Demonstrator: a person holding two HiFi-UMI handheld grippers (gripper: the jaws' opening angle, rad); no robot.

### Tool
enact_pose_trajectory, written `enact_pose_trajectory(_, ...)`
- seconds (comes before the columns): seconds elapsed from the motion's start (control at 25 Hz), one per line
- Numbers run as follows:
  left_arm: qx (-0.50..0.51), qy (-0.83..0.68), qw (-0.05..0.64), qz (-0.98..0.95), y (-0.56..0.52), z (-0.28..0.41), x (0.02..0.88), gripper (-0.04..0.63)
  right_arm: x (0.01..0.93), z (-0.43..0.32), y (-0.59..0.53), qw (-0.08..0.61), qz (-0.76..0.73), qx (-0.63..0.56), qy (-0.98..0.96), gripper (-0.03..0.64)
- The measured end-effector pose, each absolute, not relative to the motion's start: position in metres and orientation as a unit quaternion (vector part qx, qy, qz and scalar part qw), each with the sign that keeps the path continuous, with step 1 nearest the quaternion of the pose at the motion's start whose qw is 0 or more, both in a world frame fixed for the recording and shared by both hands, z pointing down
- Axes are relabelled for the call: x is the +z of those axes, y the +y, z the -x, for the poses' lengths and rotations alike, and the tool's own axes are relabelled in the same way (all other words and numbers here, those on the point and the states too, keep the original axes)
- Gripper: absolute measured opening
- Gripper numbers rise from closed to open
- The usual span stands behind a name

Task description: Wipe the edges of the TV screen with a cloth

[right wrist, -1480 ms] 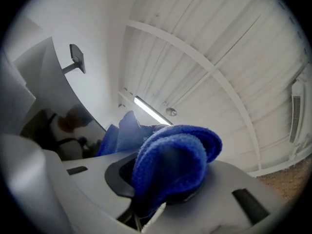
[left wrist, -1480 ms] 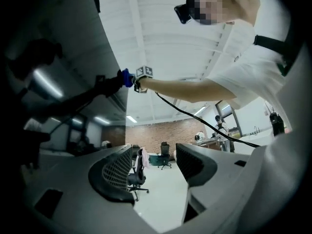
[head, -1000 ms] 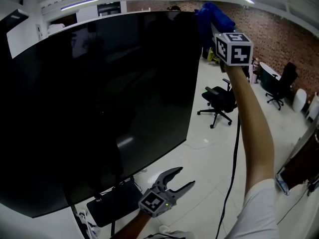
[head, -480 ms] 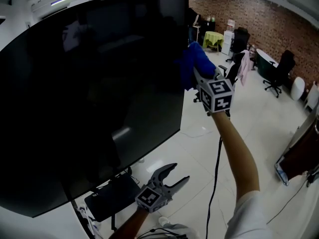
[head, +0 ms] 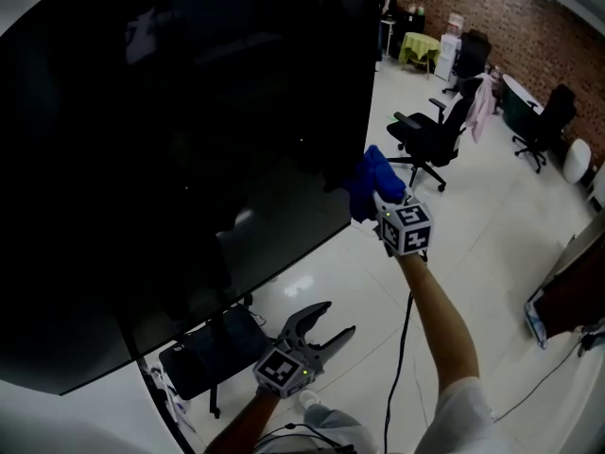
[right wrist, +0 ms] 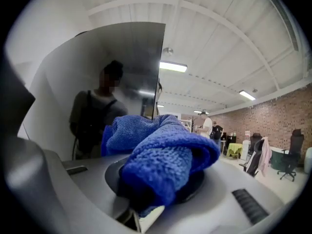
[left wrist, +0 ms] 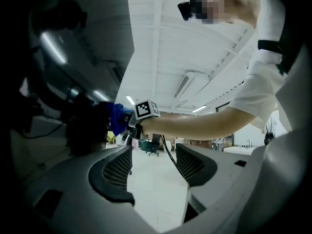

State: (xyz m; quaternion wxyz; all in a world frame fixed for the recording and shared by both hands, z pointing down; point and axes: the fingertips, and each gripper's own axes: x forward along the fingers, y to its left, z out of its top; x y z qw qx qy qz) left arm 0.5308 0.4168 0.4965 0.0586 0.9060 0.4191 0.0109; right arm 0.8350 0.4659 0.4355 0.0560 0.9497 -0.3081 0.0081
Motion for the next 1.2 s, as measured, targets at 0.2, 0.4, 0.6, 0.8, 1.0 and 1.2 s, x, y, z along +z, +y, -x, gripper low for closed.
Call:
enact_pose_trajectory(0.2, 0.026, 0.400, 0.073, -0.913, 0.410, -0.530, 0.517, 0.273, 0.521, -0.835, 0.465, 0.046, -0.949, 0.069, -0.305, 0.095)
enact_pose_trajectory(0.4, 0.033, 0.382, 0.075, -0.920, 0.399, -0.538, 0.526, 0.273, 0.602, -0.833, 0.463, -0.006, -0.947, 0.154, -0.282, 0.095)
enact_pose_trajectory(0.6, 0.038, 0.357, 0.081, -0.930, 0.384, -0.528, 0.541, 0.273, 0.679, -0.821, 0.470, -0.058, -0.933, 0.240, -0.261, 0.091)
enact_pose_trajectory(0.8, 0.049, 0.320, 0.112, -0.939, 0.358, -0.518, 0.549, 0.273, 0.694, -0.804, 0.445, -0.058, -0.925, 0.251, -0.280, 0.087)
enact_pose_trajectory(1.0, 0.045, 0.286, 0.117, -0.950, 0.336, -0.503, 0.548, 0.273, 0.687, -0.760, 0.370, -0.022, -0.904, 0.230, -0.360, 0.081)
enact_pose_trajectory(1.2, 0.040, 0.245, 0.123, -0.961, 0.305, -0.482, 0.545, 0.273, 0.681, -0.708, 0.301, -0.065, -0.883, 0.236, -0.400, 0.083)
